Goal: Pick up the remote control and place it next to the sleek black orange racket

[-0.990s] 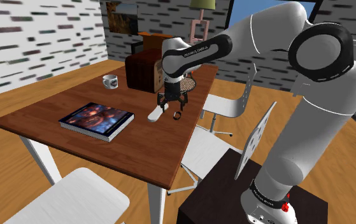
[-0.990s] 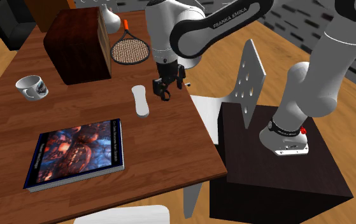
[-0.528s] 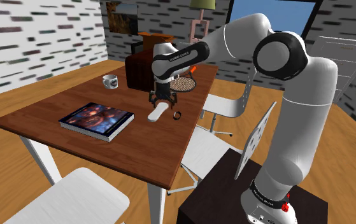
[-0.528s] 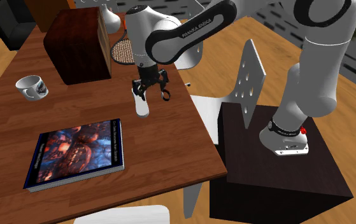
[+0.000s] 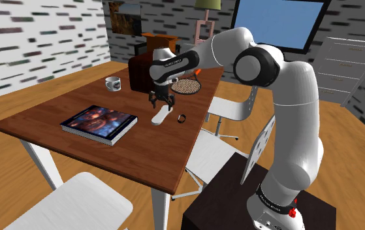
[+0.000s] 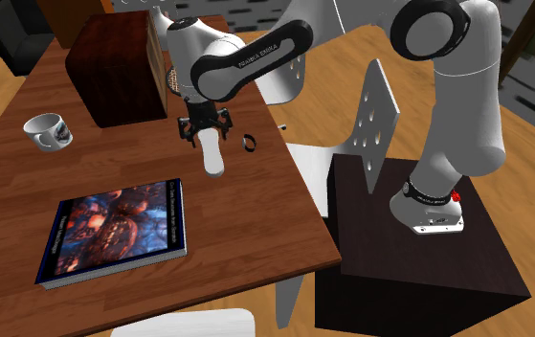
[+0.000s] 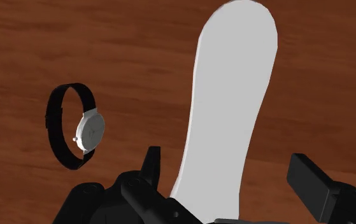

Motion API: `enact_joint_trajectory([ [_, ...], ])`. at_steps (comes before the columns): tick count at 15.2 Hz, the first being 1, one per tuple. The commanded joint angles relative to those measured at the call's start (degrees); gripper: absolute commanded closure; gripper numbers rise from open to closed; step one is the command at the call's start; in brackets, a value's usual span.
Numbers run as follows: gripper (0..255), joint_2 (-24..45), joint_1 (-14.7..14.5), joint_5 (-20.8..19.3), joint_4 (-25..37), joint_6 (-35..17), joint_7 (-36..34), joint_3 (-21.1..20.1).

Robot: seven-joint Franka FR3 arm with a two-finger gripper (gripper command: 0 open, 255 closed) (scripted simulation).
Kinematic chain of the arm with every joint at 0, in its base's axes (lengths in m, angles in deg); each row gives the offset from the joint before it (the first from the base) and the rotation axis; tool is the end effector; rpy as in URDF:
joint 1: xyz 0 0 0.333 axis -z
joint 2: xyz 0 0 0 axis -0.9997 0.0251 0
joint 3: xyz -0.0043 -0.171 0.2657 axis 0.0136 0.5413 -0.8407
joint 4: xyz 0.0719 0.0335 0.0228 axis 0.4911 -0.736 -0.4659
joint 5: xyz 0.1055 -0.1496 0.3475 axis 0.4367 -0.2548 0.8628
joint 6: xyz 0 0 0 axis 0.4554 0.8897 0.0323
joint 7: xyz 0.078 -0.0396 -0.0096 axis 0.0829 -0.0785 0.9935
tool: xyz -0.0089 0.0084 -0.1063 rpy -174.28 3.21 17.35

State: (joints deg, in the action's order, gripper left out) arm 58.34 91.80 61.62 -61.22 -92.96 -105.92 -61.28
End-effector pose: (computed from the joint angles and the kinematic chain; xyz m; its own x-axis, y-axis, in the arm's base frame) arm 0.6754 -0.0203 0.3687 0.4637 -0.8860 0.0067 -0.8859 -0.4635 0.0186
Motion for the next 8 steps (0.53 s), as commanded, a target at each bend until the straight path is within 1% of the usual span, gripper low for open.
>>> enact_joint_trajectory([
  [1,0,1.0,0.0,0.0,-0.2,-1.2,-0.3,0.1],
  [5,0,2.2,0.0,-0.1,-1.5,-3.8,-0.3,0.2],
  [8,0,2.3,0.0,-0.1,-1.7,-4.1,-0.4,0.2],
])
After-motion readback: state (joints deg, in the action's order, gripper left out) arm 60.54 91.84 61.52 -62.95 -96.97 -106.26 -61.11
